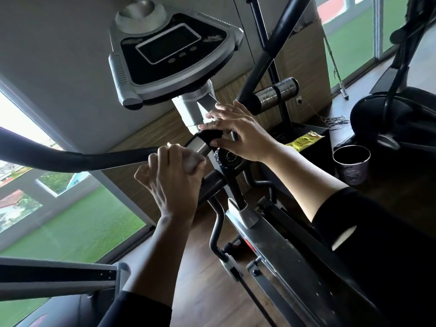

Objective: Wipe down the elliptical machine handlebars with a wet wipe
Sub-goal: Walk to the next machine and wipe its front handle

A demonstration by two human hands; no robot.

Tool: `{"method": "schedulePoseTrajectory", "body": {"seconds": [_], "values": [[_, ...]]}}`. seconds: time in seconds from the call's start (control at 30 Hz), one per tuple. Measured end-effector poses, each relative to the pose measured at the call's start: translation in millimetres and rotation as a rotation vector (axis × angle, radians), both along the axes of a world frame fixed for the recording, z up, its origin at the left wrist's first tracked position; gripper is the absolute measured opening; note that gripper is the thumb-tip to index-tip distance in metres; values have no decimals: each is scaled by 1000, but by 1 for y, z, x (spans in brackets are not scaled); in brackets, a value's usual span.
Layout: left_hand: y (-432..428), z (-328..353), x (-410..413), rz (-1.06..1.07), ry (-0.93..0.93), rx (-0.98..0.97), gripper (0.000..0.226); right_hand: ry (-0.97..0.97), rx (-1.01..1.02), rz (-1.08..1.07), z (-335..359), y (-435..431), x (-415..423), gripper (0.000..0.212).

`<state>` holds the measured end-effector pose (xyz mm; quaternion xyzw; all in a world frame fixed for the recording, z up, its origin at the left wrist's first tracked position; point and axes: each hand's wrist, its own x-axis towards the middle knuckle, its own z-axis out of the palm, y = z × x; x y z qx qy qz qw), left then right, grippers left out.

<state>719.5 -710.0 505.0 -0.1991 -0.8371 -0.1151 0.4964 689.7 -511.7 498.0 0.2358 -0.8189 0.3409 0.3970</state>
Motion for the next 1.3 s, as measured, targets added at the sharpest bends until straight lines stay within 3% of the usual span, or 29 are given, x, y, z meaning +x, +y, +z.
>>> {"method": "schedulePoseTrajectory", "body": {"seconds": [0.27, 0.5, 0.7, 0.87, 1.03, 1.17, 1.3], "values": [[-20, -9, 5, -35, 117, -8, 41, 36, -26, -11, -7, -8, 3, 62], [-38, -22, 0, -140, 200, -29, 42, 43, -58, -36, -13, -10, 5, 53], [-41, -24, -1, -156, 230, -43, 45, 10, -33, -50, -13, -9, 7, 61], [-35, -9, 7, -238, 123, 45, 29, 8, -47, -59, -12, -12, 10, 58], [-13, 17, 7, -345, -157, 178, 22, -34, -73, -61, -9, -13, 14, 50], [-26, 14, 11, -304, -229, 205, 31, -46, -121, -61, -6, -19, 16, 46], [-15, 32, 11, -300, -381, 303, 17, -63, -170, -85, -3, -24, 20, 45]]}}
